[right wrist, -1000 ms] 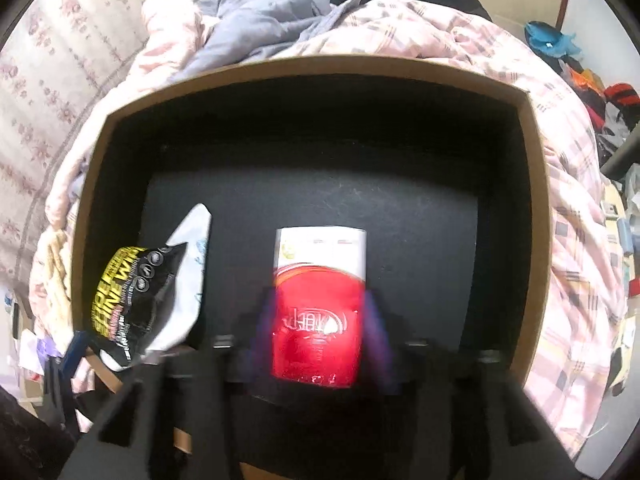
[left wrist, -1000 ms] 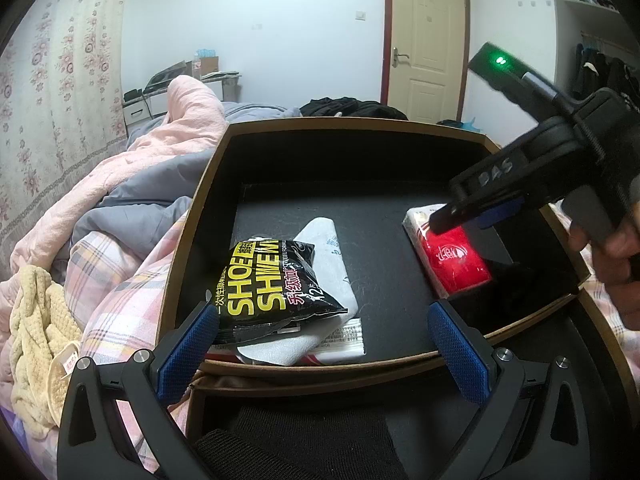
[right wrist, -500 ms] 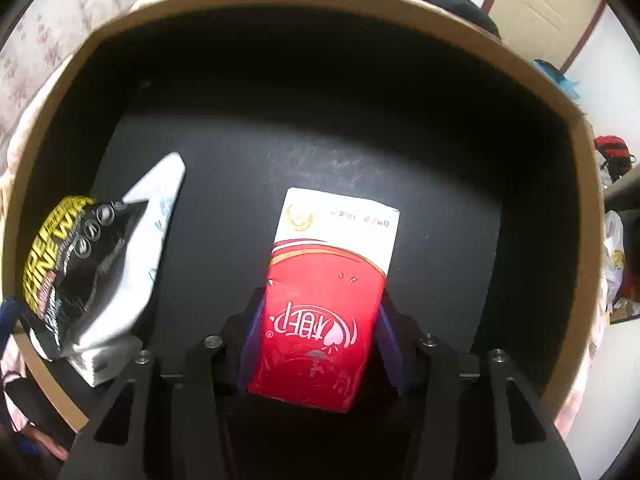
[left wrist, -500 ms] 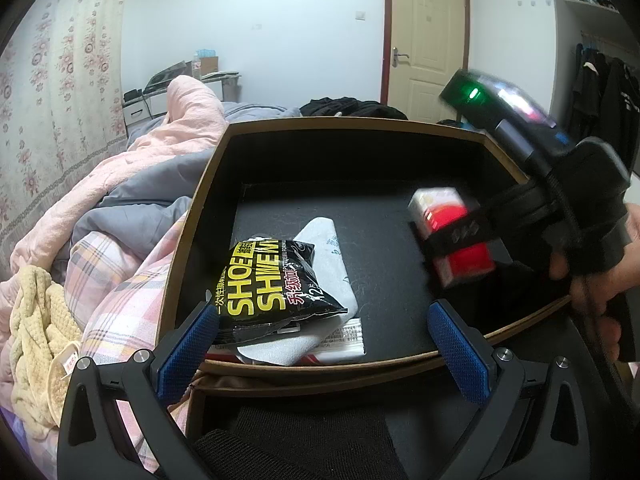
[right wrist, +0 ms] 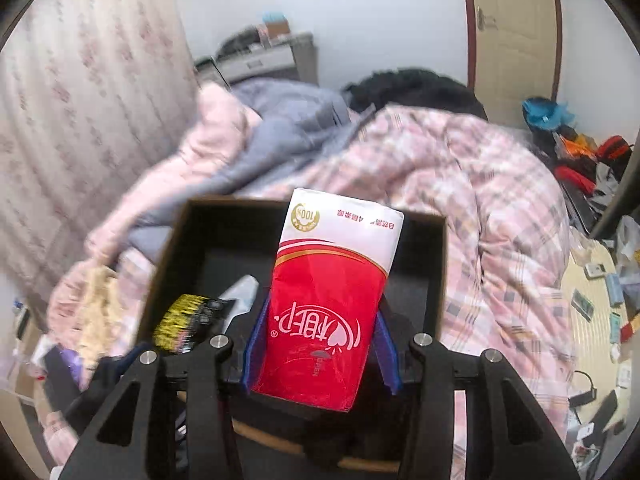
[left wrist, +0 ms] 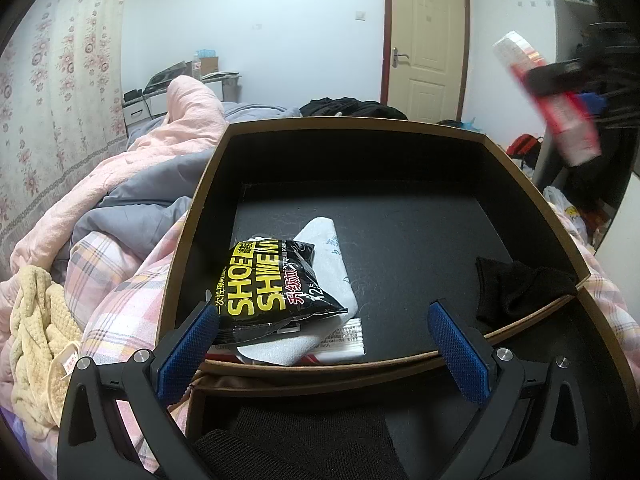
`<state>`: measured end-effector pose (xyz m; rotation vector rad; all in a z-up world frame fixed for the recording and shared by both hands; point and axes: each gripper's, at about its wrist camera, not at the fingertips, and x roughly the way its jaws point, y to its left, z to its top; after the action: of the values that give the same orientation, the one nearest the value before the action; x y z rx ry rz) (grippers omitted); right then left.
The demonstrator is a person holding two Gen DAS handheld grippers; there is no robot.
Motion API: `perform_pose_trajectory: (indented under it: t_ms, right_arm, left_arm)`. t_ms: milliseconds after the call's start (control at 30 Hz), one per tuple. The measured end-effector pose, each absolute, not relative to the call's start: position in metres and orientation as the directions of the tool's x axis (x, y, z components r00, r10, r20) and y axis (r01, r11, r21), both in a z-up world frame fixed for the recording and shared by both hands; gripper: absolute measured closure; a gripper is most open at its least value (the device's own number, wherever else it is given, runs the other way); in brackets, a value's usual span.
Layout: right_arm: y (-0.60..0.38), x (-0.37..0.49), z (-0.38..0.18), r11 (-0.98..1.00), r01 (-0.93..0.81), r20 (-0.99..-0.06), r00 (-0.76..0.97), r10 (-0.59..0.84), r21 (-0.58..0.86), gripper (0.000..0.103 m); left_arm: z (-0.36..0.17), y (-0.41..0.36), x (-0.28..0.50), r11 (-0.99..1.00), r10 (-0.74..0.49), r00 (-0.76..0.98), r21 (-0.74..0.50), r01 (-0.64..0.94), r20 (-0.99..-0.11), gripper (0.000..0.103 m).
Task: Organize soft objects
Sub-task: 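Lift the red tissue pack upright with the right tool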
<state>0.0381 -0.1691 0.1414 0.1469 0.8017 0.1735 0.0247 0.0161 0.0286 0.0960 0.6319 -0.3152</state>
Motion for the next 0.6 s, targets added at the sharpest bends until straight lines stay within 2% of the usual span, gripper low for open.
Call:
perform_pose_trajectory:
  t_ms: [133, 333, 600]
  right_arm:
    - [-0.172, 0.028, 0.127, 0.953, -0.153, -0.662, 0.69, 0.292, 0.261, 0.06]
    - [-0.165, 0.014, 0.097, 0.934, -0.207, -0.689, 0.632, 0.356, 0.293, 0.06]
    - [-0.15, 0.007, 0.066, 0.94, -0.237, -0.742, 0.578, 0.339, 0.245, 0.06]
  left_arm:
    - [0.028, 0.015, 0.024, 0.948, -0.26, 0.761, -0.007, 0.318, -0.594, 0.0]
    - [0.029, 0.016, 0.024, 0.948, -0.26, 0.761, -0.007, 0.318, -0.594, 0.0]
    - [0.029, 0.016, 0.024, 0.948, -0.26, 0.761, -0.007, 0.318, -0.594, 0.0]
